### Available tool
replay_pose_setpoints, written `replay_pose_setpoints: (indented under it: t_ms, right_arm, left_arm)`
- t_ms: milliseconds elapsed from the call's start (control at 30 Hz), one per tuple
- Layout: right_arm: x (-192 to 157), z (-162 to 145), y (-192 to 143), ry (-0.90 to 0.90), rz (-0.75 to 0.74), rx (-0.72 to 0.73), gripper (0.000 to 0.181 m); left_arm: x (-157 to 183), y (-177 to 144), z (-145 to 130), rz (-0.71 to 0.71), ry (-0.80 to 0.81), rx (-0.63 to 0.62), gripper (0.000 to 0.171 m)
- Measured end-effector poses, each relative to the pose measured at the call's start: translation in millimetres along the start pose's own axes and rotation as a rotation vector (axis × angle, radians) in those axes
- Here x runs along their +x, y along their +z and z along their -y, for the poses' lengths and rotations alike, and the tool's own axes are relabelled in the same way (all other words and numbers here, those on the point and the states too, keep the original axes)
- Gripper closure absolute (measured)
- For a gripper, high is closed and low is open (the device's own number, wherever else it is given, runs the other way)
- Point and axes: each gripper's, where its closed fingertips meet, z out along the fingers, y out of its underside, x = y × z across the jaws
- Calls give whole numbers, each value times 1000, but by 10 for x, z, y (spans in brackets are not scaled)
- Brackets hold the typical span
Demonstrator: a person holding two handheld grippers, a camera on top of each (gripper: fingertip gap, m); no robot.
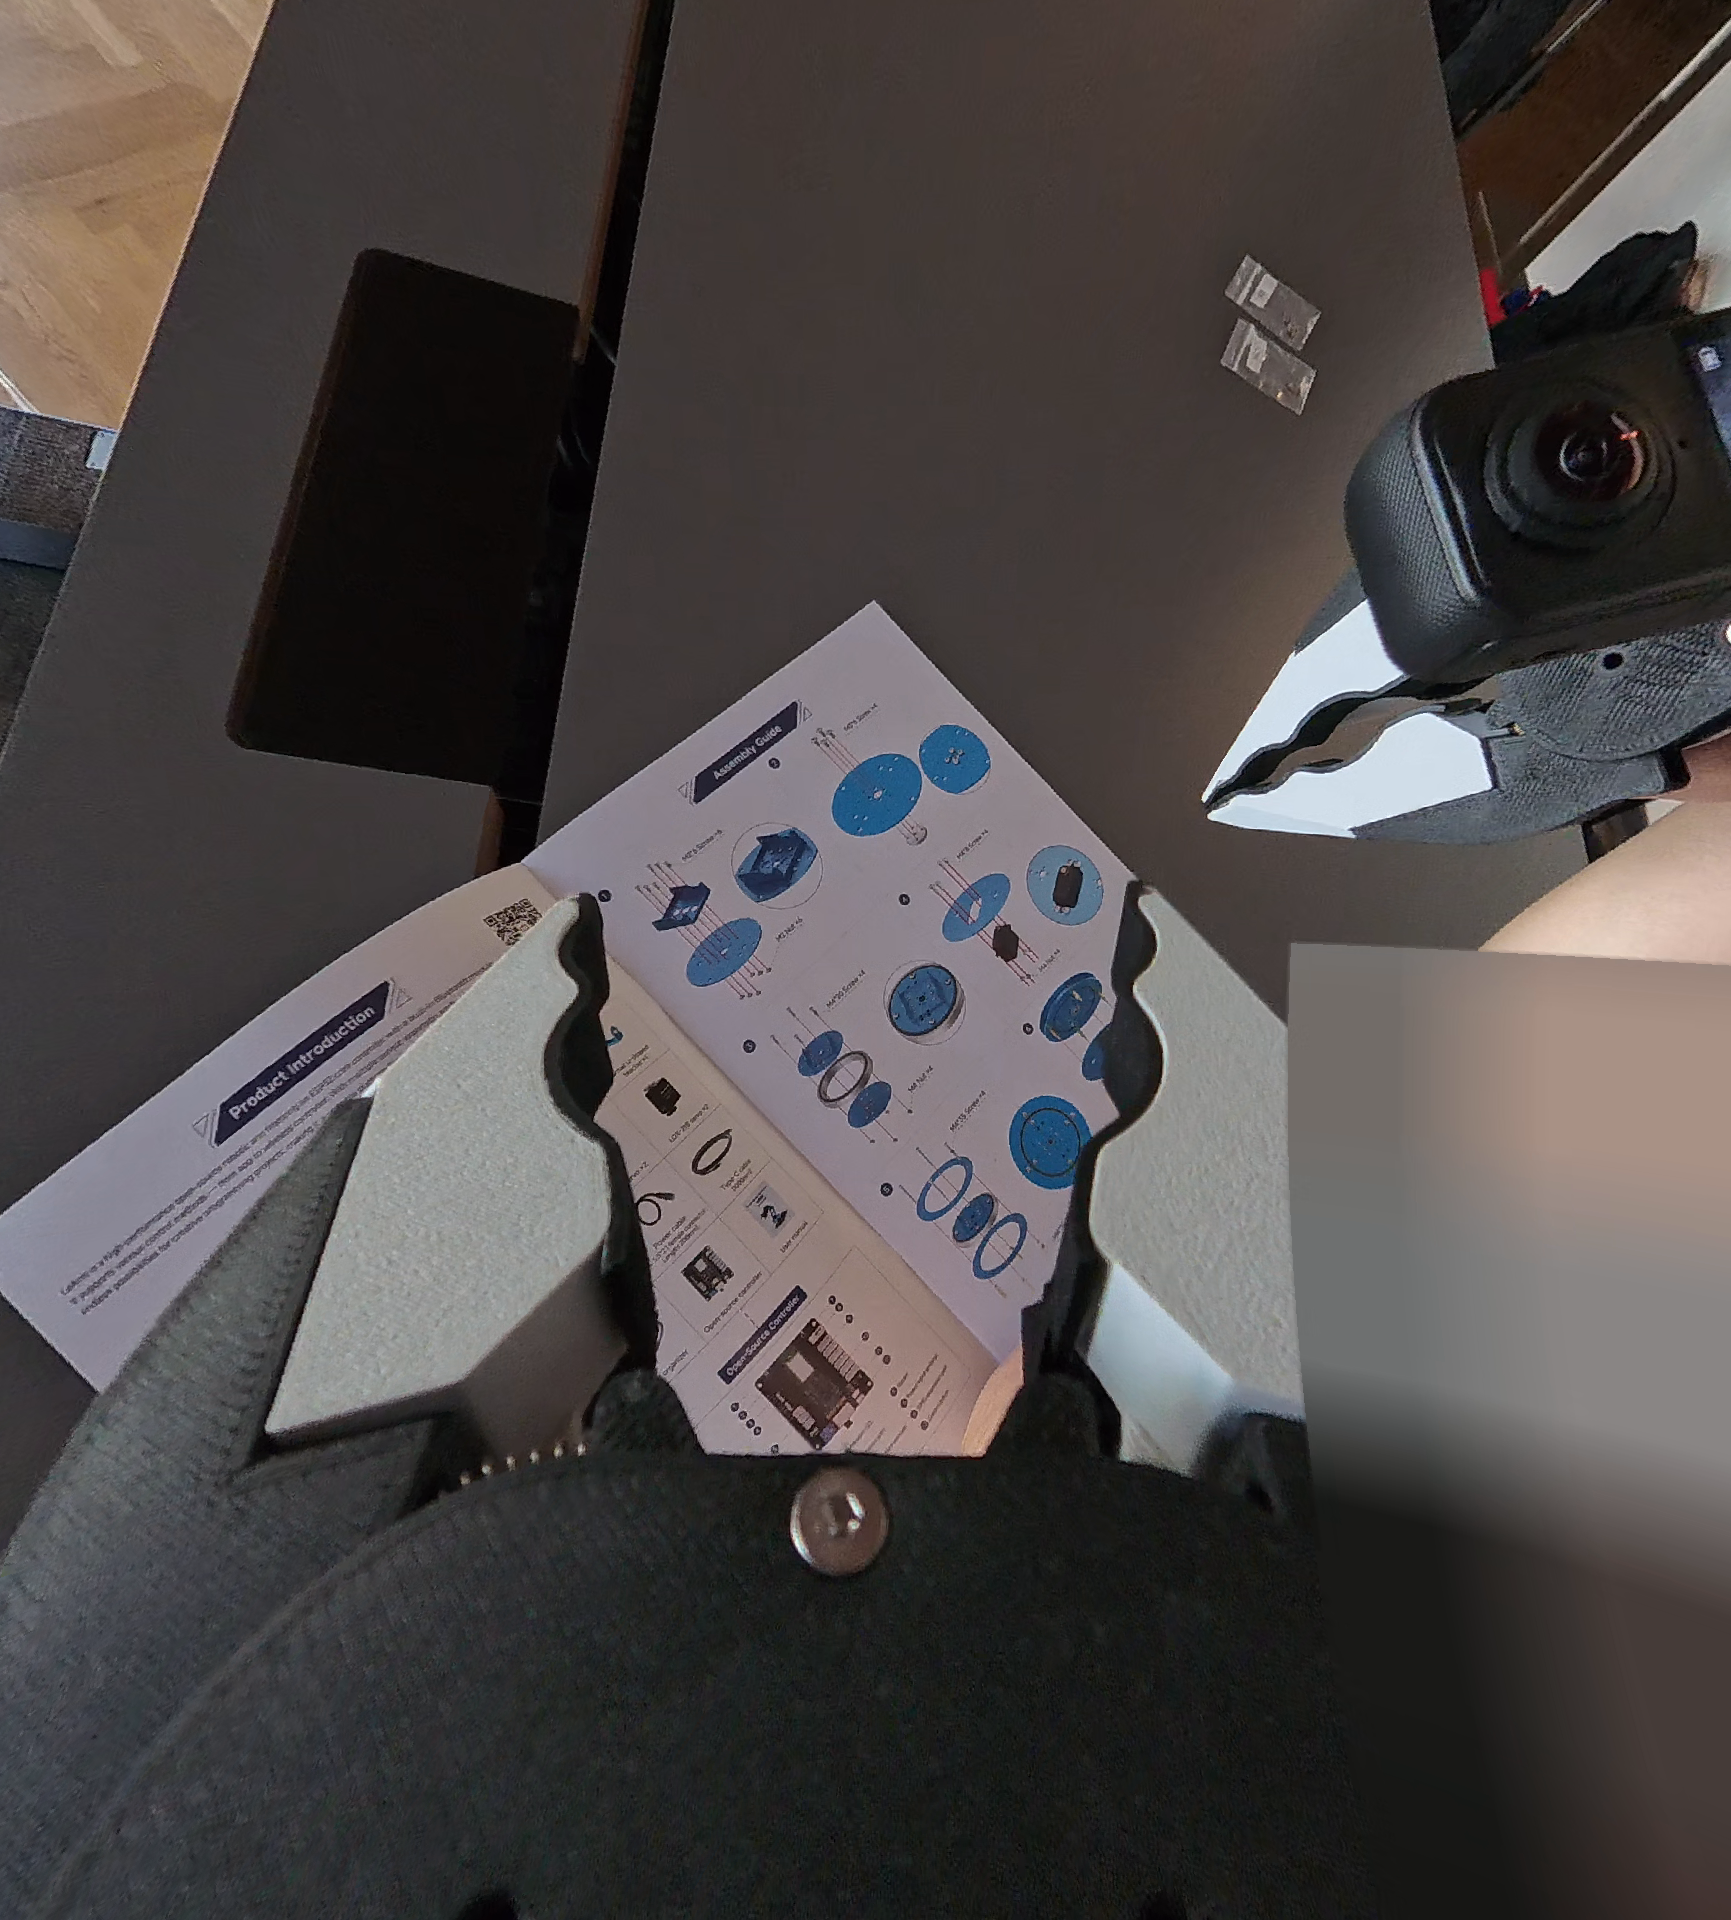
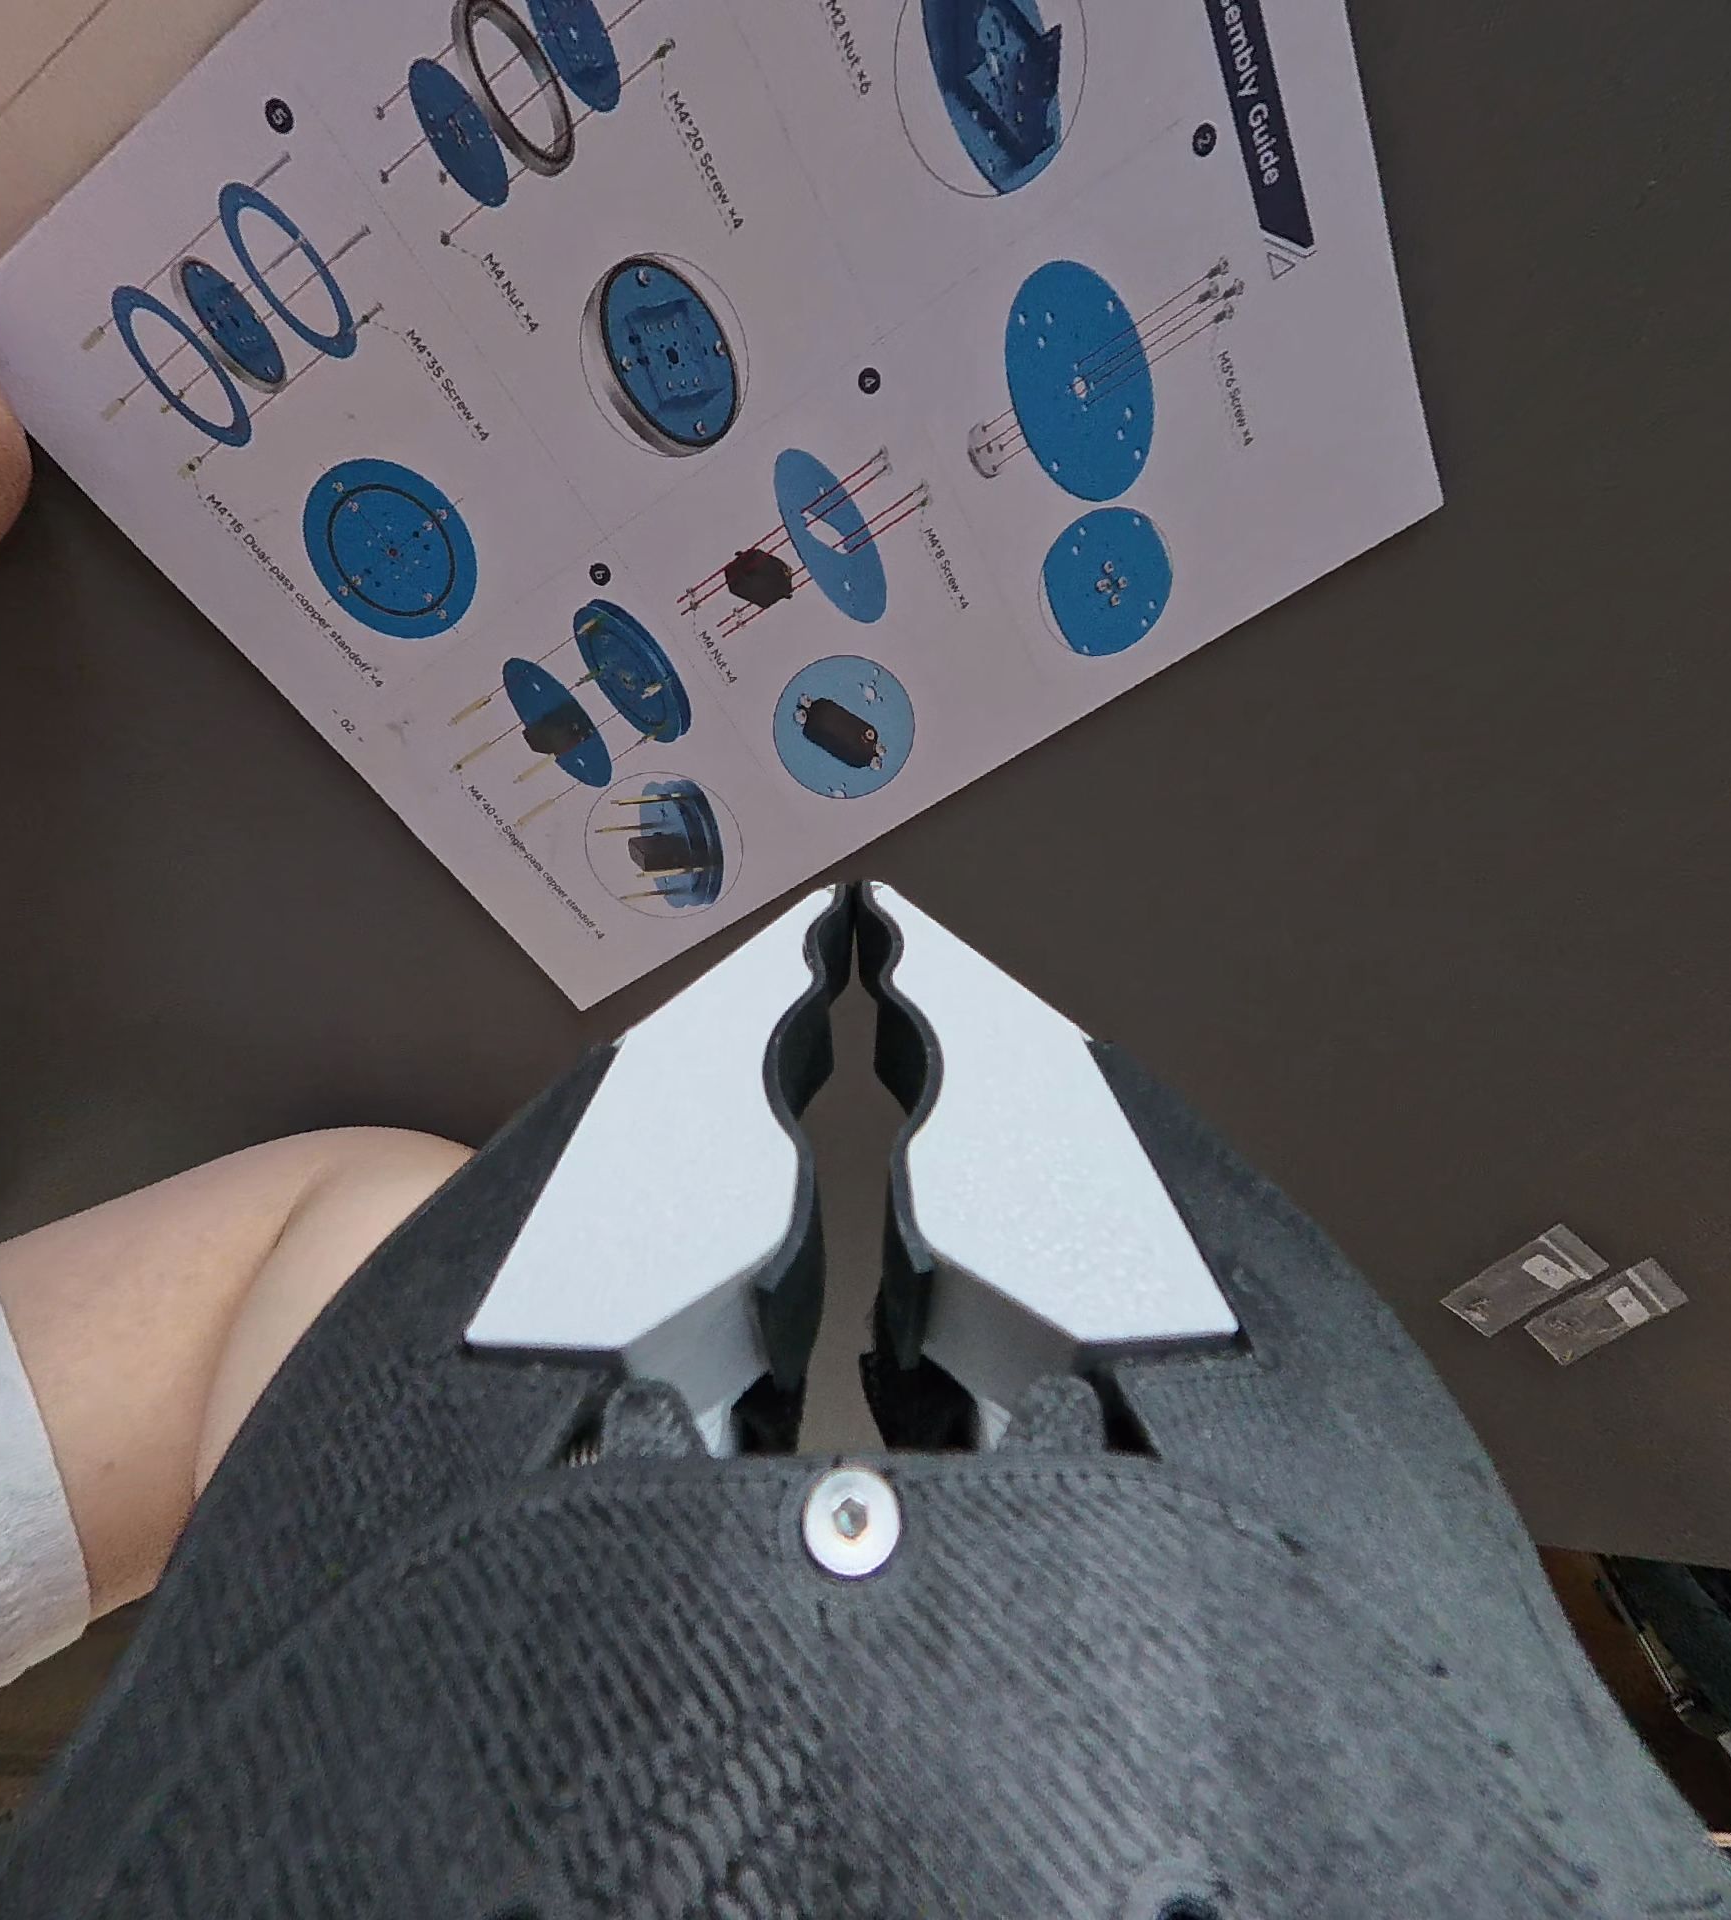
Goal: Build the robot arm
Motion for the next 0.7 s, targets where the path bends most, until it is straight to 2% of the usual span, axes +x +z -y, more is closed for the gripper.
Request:
replay_pose_setpoints:
  t_ms: [700]
  right_arm:
    - [-3, -32, 33, 8, 11, -30, 181]
  left_arm:
    - [8, -49, 41, -13, -1, 37, 78]
